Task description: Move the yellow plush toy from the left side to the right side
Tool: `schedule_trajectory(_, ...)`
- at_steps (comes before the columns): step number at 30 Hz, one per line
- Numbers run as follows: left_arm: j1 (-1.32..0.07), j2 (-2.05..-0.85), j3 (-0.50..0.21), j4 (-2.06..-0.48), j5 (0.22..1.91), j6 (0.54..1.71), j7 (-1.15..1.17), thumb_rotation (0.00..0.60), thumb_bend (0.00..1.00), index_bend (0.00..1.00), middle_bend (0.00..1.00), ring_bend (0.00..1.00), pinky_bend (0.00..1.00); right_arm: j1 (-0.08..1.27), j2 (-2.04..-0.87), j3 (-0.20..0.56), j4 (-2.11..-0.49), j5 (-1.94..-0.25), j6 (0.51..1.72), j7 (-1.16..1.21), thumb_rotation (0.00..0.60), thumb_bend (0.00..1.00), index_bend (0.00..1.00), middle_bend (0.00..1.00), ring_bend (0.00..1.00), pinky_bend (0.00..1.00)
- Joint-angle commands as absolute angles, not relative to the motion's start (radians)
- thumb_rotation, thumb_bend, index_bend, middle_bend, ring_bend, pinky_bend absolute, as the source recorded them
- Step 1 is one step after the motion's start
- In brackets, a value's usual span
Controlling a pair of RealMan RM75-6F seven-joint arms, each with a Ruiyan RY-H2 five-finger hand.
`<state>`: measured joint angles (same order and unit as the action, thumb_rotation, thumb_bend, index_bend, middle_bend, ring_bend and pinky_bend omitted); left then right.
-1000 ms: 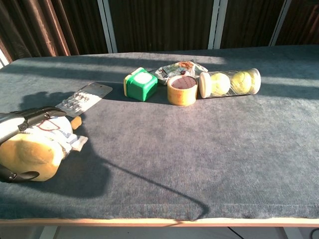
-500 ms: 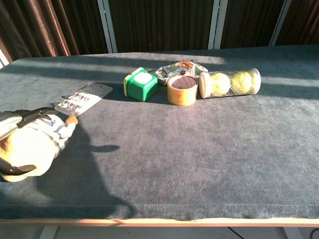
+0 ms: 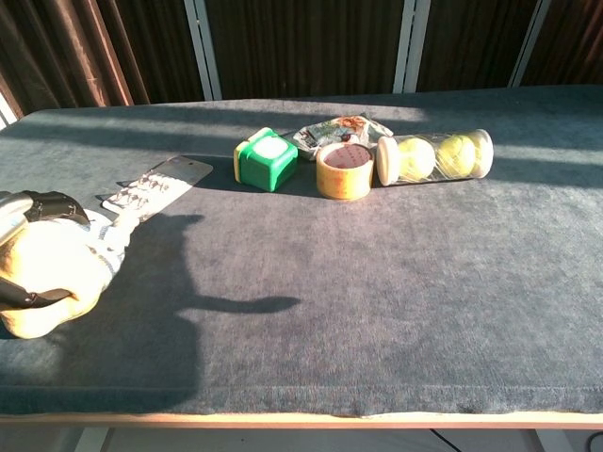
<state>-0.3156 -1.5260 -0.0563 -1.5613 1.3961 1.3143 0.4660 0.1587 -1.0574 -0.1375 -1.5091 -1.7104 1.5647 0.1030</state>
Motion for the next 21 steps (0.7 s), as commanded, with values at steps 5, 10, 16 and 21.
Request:
schedule_trajectory(5,-0.351,-1.502,-0.091,-1.609,1.48,1.352,0.454,0.6,0.29,0.46,0.77,0.79,0.99,0.134,-1.066,-0.14,-1.482,-1.765,1.598,0.077,0.6,0.0,0.02,0.0,0.0,0.0)
schedule_trajectory(10,-0.413,-1.511,-0.157,-1.686,1.491,1.336,0.553,0.6,0.29,0.46,0.77,0.79,0.99,0.117,-1.068,-0.139,-1.461,-1.788,1.623,0.084,0.6,0.0,0.02,0.0,0.0,0.01)
schedule_trajectory(16,-0.507,-1.555,-0.247,-1.788,1.381,1.253,0.69,0.6,0.29,0.46,0.77,0.79,0.99,0.092,-1.07,-0.132,-1.439,-1.786,1.652,0.119,0.6,0.0,0.02,0.0,0.0,0.01)
schedule_trajectory(21,-0.55,-1.623,-0.282,-1.861,1.276,1.243,0.771,0.6,0.29,0.46,0.76,0.79,0.99,0.085,-1.06,-0.125,-1.445,-1.776,1.653,0.147,0.6,0.0,0.02,0.0,0.0,0.01)
